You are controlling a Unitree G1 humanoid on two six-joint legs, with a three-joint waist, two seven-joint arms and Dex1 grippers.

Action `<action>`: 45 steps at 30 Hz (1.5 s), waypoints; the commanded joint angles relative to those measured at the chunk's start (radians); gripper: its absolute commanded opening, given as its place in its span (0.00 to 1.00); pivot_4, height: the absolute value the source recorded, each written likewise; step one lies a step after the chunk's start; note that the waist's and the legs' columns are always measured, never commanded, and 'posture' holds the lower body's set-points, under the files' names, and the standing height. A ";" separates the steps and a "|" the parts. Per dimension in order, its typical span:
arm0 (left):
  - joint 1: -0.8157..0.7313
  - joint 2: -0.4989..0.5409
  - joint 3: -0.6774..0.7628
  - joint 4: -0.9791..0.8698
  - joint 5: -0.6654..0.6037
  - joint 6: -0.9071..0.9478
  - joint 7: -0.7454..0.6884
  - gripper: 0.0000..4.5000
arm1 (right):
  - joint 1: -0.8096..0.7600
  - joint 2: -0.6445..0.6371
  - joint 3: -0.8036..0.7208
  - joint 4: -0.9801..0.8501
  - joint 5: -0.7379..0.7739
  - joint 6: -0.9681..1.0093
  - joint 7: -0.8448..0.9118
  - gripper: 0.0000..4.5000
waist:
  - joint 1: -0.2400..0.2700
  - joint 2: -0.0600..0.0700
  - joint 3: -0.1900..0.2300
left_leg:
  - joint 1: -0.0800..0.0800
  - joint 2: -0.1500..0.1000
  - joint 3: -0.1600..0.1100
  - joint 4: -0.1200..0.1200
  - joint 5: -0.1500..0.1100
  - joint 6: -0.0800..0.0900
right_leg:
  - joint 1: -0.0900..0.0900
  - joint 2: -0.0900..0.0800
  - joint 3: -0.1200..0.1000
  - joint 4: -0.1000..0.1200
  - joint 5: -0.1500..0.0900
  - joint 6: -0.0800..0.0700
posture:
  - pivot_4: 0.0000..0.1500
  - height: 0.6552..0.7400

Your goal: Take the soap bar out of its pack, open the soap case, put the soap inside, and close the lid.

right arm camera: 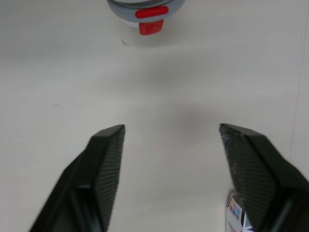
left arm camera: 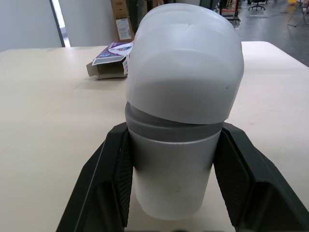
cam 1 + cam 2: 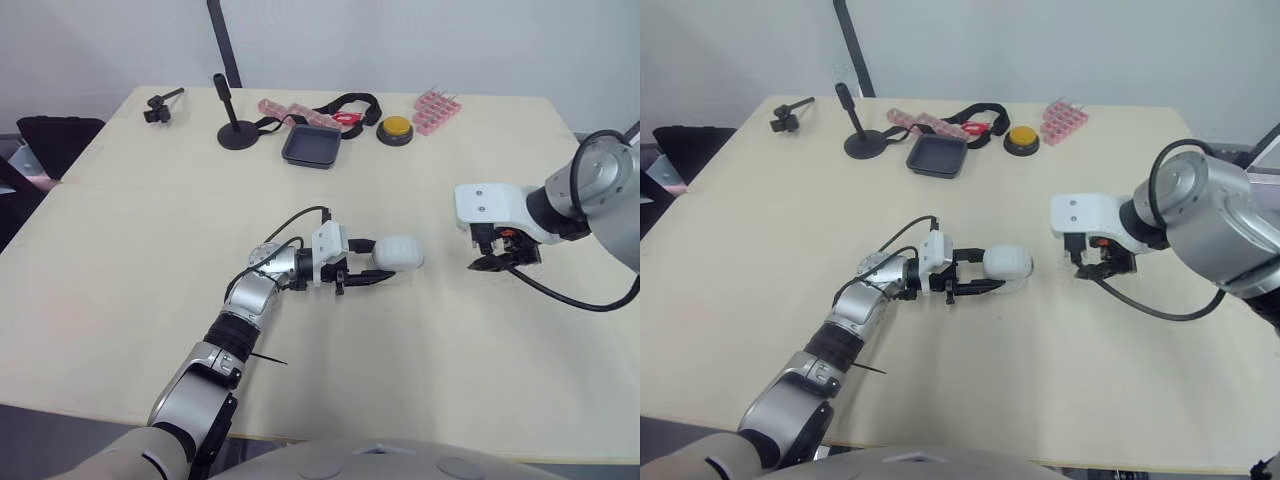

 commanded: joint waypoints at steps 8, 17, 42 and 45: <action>-0.008 -0.006 0.017 -0.025 -0.029 -0.007 -0.015 0.42 | -0.122 0.078 -0.233 -0.079 0.220 0.103 0.075 0.00 | 0.003 0.000 0.000 | -0.001 0.003 0.000 0.001 -0.002 0.005 | -0.001 0.000 0.000 0.001 -0.003 -0.004 | 1.00 1.00; -0.007 -0.009 0.017 -0.025 -0.022 -0.012 -0.005 0.42 | -0.153 0.103 -0.232 -0.146 0.296 0.148 0.057 0.00 | 0.010 0.000 0.000 | -0.001 0.003 0.000 0.002 -0.002 0.005 | -0.002 0.000 0.000 0.001 -0.003 -0.005 | 1.00 1.00; -0.012 -0.007 0.023 -0.016 -0.026 -0.011 -0.005 0.42 | -0.136 0.223 -0.094 -0.114 0.273 0.218 -0.098 0.00 | 0.011 0.000 0.000 | -0.002 0.000 0.000 0.002 0.001 -0.001 | -0.002 0.000 0.000 0.001 0.000 0.000 | 1.00 1.00; -0.013 -0.008 0.023 -0.017 -0.025 -0.013 -0.005 0.42 | -0.127 0.215 -0.091 -0.114 0.269 0.205 -0.094 0.00 | 0.011 0.000 0.000 | -0.002 0.000 0.000 0.002 0.001 -0.001 | -0.002 0.000 0.000 0.001 0.000 0.000 | 1.00 1.00</action>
